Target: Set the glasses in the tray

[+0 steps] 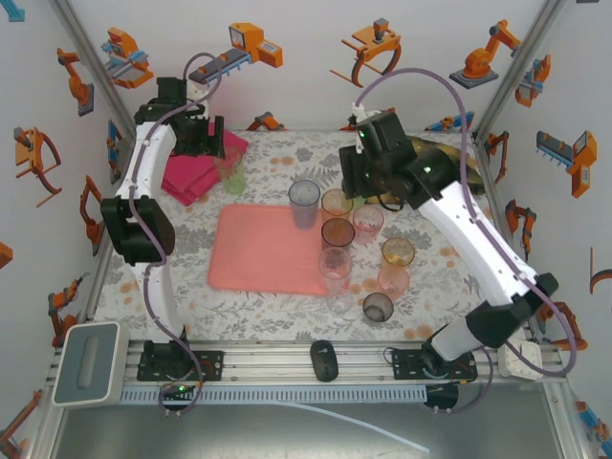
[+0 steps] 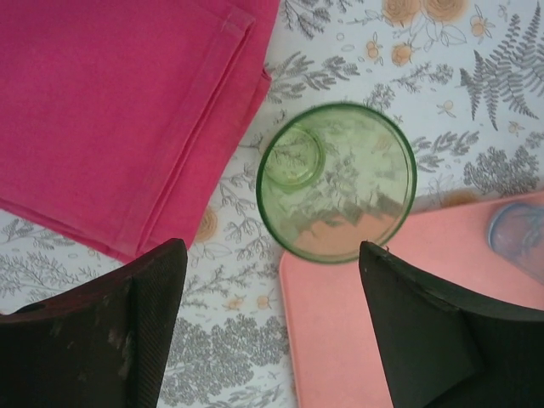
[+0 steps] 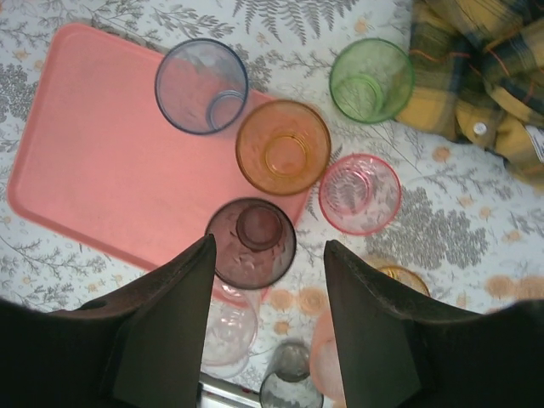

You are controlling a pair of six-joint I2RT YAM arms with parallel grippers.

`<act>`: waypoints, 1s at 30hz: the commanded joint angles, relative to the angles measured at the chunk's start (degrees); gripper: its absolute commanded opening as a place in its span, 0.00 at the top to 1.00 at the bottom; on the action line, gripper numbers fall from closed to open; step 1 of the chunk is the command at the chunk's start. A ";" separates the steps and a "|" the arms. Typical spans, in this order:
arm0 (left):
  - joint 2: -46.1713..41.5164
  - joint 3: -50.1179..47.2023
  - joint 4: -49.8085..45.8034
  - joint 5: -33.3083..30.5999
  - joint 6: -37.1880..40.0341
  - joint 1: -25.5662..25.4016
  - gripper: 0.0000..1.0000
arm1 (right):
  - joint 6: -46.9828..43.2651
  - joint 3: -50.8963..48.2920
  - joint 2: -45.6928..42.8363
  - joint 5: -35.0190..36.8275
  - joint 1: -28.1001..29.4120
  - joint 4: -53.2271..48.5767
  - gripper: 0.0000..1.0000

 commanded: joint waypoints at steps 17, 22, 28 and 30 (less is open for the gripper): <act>8.51 9.30 -4.15 -6.49 1.85 -2.18 0.42 | 2.37 -7.99 -5.76 4.83 0.01 -1.03 0.48; 8.99 8.82 -4.21 -6.70 2.50 -2.64 0.52 | 2.07 -8.37 -5.06 4.66 0.01 -0.71 0.48; 9.79 8.89 -4.21 -7.36 3.12 -2.89 0.55 | 2.00 -8.47 -4.50 4.35 -0.05 -0.19 0.48; 10.11 8.90 -4.21 -7.46 3.17 -2.93 0.55 | 1.96 -8.70 -4.44 4.39 -0.08 0.00 0.48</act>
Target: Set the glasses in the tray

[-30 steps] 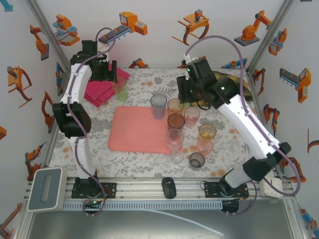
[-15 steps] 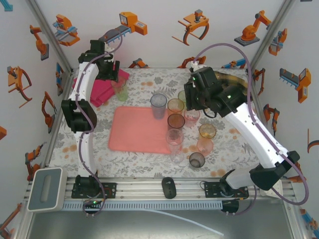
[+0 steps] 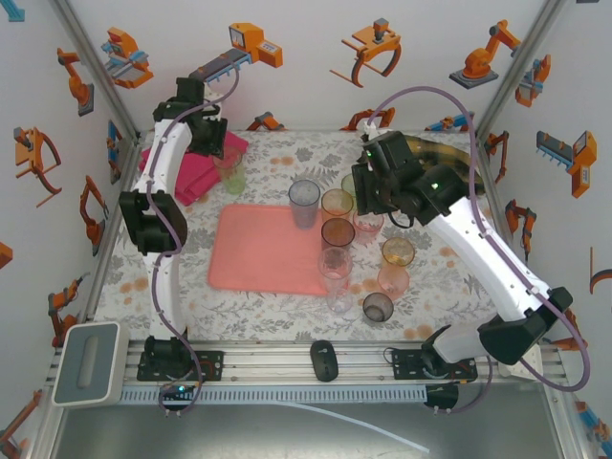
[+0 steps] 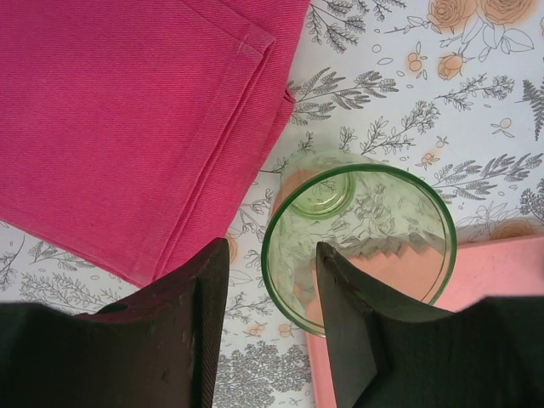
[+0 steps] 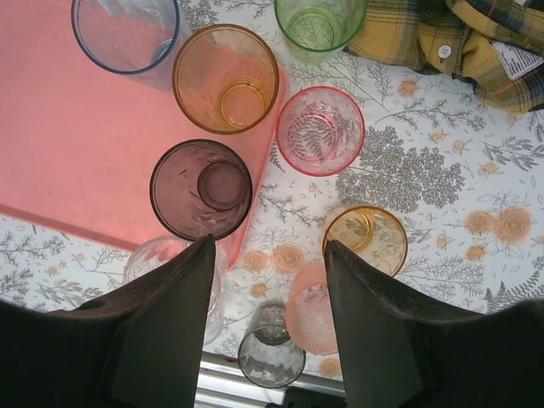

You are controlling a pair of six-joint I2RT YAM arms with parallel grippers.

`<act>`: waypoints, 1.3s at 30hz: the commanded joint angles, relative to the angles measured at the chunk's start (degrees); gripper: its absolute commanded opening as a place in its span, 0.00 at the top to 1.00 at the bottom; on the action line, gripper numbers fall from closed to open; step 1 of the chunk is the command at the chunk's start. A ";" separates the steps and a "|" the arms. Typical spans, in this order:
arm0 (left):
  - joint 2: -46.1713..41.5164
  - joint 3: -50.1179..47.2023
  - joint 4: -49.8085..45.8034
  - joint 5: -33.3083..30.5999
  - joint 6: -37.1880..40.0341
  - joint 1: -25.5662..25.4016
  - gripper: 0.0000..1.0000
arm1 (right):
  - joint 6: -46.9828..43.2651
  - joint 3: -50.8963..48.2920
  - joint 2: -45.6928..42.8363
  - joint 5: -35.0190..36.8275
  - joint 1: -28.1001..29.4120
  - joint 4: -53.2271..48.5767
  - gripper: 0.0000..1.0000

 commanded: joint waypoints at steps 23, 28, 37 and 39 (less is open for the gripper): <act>3.22 0.49 -1.14 -1.88 1.48 -0.99 0.84 | -0.22 -1.60 1.48 0.09 -0.51 1.90 0.48; 3.19 0.92 -1.21 -2.44 1.24 -1.16 0.92 | -0.35 -1.61 1.57 0.00 -0.60 1.91 0.48; 2.81 3.57 -2.98 -2.19 0.62 -1.16 0.96 | -0.46 -1.71 2.06 -0.54 -0.78 2.26 0.48; 2.37 3.94 -3.16 -2.19 0.57 -1.16 0.96 | -0.49 -1.83 2.03 -0.69 -0.82 2.49 0.48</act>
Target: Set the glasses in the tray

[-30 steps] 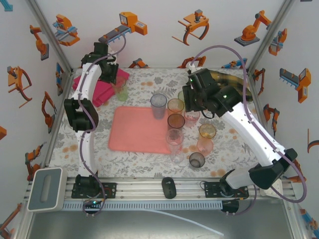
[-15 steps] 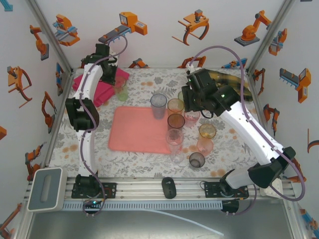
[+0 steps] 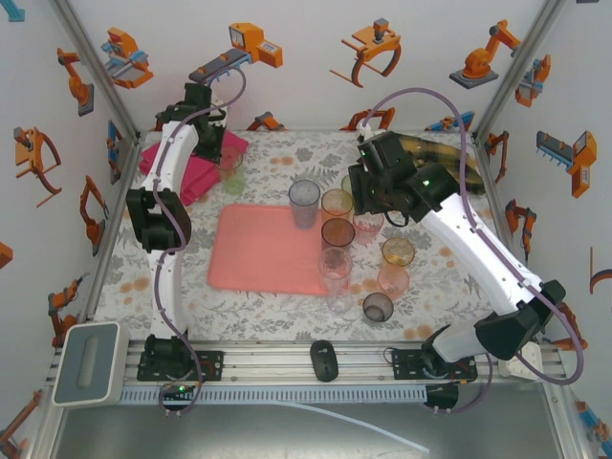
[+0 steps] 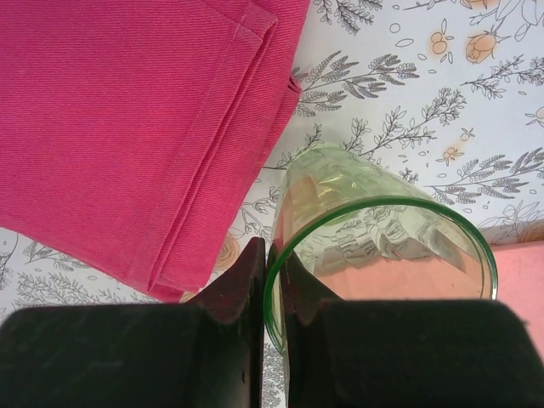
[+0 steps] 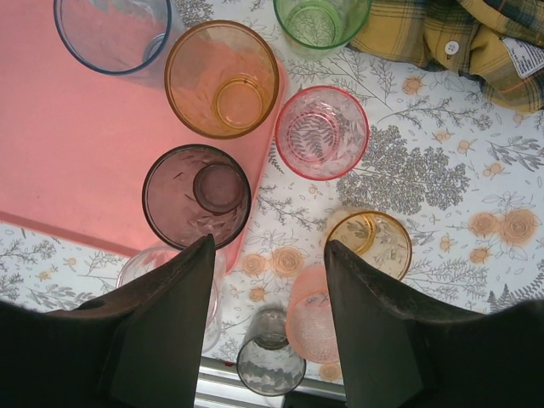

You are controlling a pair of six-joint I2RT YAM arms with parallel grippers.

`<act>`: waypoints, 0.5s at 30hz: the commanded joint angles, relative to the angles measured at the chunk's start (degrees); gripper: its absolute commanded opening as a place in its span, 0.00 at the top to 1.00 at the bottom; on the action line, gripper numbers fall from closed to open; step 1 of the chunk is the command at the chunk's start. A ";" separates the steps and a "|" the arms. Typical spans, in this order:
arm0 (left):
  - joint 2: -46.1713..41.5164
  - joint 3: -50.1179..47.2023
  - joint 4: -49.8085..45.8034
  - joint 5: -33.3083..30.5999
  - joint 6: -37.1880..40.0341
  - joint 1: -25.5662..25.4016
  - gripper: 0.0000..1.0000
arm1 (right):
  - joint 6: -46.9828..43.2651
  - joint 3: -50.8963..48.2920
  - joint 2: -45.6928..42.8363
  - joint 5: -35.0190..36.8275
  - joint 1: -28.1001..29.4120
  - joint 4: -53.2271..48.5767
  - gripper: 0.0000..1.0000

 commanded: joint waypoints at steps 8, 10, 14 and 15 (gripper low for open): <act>-2.47 4.26 -3.51 1.04 -0.43 -0.26 0.97 | -0.09 -0.95 0.34 -0.80 -0.47 1.83 0.48; -3.24 4.16 -4.56 1.55 -0.50 -0.36 0.97 | -0.08 -0.99 0.33 -0.84 -0.43 2.15 0.48; -5.58 3.32 -6.65 1.77 -0.80 -0.41 0.97 | -0.10 -0.80 0.24 -1.28 -0.48 2.55 0.48; -6.56 2.65 -7.10 1.97 -0.86 -0.46 0.97 | -0.06 -0.73 0.23 -1.35 -0.52 2.73 0.48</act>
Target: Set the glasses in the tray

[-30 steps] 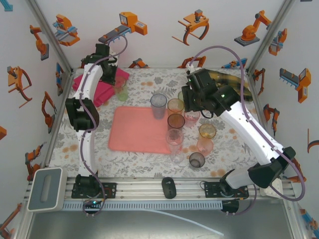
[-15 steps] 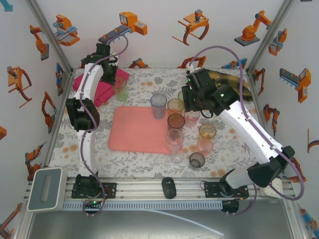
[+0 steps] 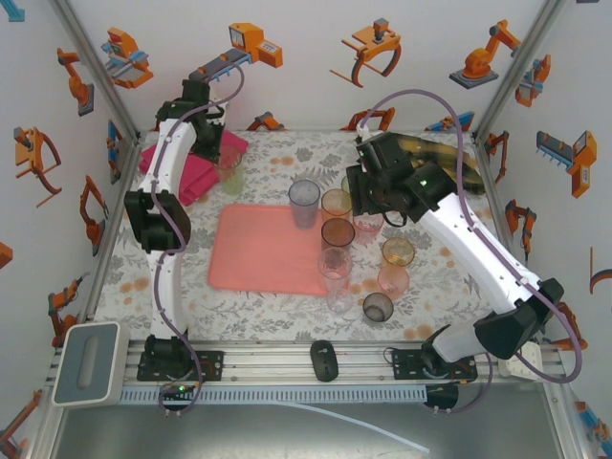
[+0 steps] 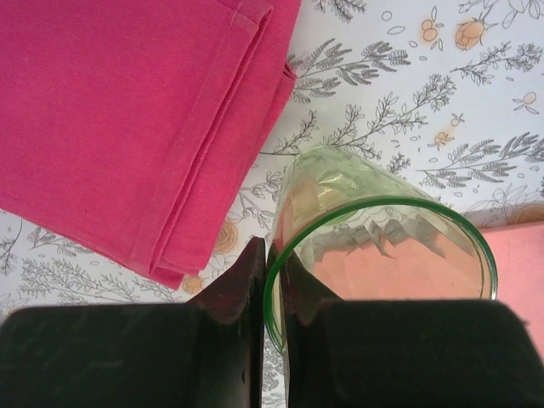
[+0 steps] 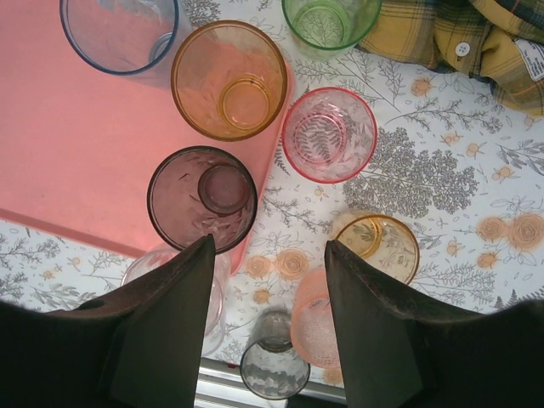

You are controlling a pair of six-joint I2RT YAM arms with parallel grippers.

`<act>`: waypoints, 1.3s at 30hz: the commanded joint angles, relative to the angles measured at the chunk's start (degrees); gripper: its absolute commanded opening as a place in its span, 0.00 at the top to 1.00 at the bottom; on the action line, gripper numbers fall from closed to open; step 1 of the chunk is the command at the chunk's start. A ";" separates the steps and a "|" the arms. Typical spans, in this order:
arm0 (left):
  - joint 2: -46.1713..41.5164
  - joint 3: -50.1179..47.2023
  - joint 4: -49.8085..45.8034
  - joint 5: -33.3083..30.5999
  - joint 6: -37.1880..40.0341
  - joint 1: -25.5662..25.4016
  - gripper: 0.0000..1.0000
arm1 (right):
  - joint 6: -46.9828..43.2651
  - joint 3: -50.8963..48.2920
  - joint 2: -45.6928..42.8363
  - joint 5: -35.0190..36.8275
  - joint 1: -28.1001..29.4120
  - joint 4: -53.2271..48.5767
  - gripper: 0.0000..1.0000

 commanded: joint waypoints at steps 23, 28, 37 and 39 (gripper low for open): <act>-33.71 -27.02 -5.03 5.59 -0.83 -7.58 0.95 | 0.41 -3.09 -3.79 -2.93 -1.94 2.28 0.48; -36.47 -31.26 -4.22 6.44 -0.13 -10.19 0.95 | 1.30 -3.61 -5.22 -2.27 -2.38 0.65 0.47; -38.97 -36.57 -2.60 6.74 1.05 -17.27 0.94 | 3.86 -5.79 -8.65 -1.76 -3.88 -1.84 0.48; -39.33 -37.36 -1.93 6.72 0.98 -18.84 0.94 | 4.42 -6.27 -9.87 -1.14 -3.96 -2.43 0.47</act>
